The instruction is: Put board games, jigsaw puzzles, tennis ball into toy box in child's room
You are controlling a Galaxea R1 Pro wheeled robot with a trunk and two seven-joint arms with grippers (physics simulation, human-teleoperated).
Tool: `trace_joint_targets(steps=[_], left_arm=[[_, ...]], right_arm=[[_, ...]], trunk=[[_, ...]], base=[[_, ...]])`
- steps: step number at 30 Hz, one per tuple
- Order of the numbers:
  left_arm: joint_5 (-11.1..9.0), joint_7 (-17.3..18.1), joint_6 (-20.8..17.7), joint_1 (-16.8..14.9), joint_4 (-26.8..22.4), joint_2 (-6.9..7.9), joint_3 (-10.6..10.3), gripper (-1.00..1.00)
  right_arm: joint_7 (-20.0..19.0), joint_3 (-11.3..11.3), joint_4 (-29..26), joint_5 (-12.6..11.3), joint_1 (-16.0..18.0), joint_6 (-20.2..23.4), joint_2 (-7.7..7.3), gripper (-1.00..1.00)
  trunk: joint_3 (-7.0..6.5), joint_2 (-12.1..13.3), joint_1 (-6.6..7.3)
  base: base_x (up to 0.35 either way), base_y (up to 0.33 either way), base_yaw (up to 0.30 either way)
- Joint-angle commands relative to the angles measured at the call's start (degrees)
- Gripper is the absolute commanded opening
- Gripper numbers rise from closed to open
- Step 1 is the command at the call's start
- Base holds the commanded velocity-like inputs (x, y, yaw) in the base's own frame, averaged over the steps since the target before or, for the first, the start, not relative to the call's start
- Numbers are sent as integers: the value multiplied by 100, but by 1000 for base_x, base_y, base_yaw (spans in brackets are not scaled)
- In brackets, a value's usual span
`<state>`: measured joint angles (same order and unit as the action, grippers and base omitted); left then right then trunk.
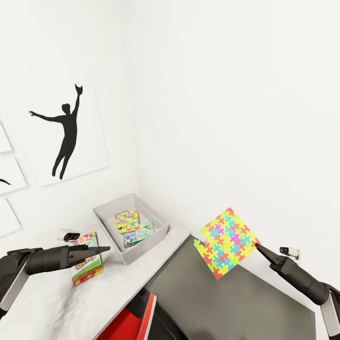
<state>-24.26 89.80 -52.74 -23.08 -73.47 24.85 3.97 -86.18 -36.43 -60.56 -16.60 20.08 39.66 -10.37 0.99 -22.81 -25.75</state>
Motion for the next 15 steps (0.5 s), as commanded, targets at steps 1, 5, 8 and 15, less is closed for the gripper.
trace_joint_targets(steps=[1, 5, 8, 15], left_arm=[[0, 20, -61, -4, -1, 2, -2, 100], [0, 20, -61, -4, -1, 2, -2, 100], [0, 20, -61, -4, -1, 2, -2, 100], [0, 20, -61, -4, -1, 2, -2, 100]], right_arm=[[-10, -4, 0, -3, 4, 59, 0, -100], [-7, -3, 0, -2, 4, 59, -1, -100], [-5, -4, 0, -1, 4, 59, -1, -100], [3, -5, -4, -1, 4, 59, -1, -100]], trunk=[[10, -11, -3], [10, -11, -3], [10, -11, -3], [10, -11, -3]], base=[[0, 0, 0], [-19, 0, 0], [-97, 0, 0], [-244, 0, 69]])
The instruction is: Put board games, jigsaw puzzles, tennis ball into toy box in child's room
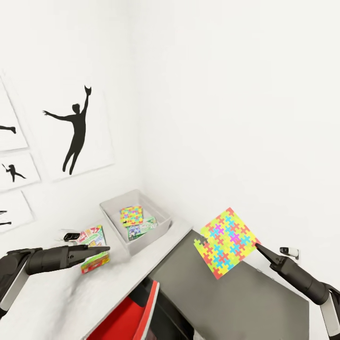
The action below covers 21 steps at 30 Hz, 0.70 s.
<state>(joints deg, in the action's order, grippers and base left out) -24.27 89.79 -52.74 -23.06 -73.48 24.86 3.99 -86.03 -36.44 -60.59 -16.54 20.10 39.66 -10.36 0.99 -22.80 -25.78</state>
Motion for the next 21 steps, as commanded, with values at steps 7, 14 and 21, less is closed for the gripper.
trace_joint_targets(steps=[7, 14, 21], left_arm=[[1, 21, -61, -5, 0, -1, -10, 100], [1, 21, -61, -5, -1, -7, -11, 100], [1, 21, -61, -5, 1, -8, -12, 100]], right_arm=[[-2, -4, -5, -2, 3, 59, -1, -100], [-2, -4, -5, -6, 3, 59, -1, -100], [-2, -4, -5, -1, 3, 59, -1, -100]], trunk=[[11, -12, 0], [11, -12, 0], [11, -12, 0]], base=[[-302, 0, 262], [-265, 54, 171], [-73, 36, 7]])
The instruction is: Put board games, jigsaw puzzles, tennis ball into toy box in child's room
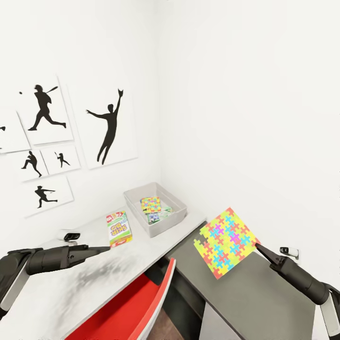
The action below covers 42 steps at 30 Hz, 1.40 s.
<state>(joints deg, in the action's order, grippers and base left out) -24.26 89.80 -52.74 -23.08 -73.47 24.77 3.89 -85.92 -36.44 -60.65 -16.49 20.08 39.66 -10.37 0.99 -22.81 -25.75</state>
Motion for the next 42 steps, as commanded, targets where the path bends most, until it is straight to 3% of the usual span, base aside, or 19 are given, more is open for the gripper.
trace_joint_targets(steps=[1, 21, 30, 42], left_arm=[[0, 20, -61, -4, 0, 2, -2, 100], [0, 20, -61, -4, 0, -7, -2, 100], [0, 20, -56, -4, 0, -13, -2, 100], [0, 20, -52, -4, -1, -16, -5, 100]], right_arm=[[-12, -3, -3, -5, 4, 59, 0, -100], [-4, -3, -26, 5, 4, 59, 0, -100], [-9, -3, -12, 2, 4, 59, 0, -100], [-17, -3, 0, -3, 4, 59, 0, -100]], trunk=[[10, -11, -3], [10, -11, -3], [10, -11, -3], [10, -11, -3]], base=[[-11, 5, 98], [3, 95, 271], [206, 34, 288], [197, -53, 44]])
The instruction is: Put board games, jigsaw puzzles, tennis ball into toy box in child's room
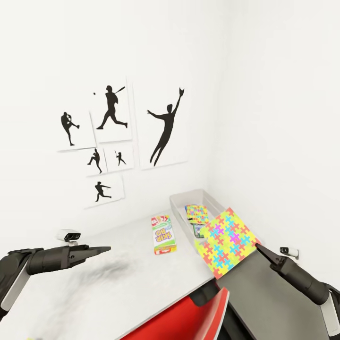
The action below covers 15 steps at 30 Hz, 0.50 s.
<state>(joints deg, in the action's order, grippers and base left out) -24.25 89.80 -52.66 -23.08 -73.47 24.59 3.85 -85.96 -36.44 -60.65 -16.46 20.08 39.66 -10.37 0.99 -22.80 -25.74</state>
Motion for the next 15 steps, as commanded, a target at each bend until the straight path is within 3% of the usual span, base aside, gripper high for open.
trace_joint_targets(steps=[1, 15], left_arm=[[0, 20, -61, -4, -1, 2, -2, 100], [0, 20, -60, -4, -1, 2, -7, 100]], right_arm=[[-16, -3, 0, -7, 5, 59, 0, -100], [-26, -11, 0, -14, 5, 59, -3, -100]], trunk=[[10, -11, -4], [10, -11, -4]], base=[[64, -2, 1], [63, 26, 0]])
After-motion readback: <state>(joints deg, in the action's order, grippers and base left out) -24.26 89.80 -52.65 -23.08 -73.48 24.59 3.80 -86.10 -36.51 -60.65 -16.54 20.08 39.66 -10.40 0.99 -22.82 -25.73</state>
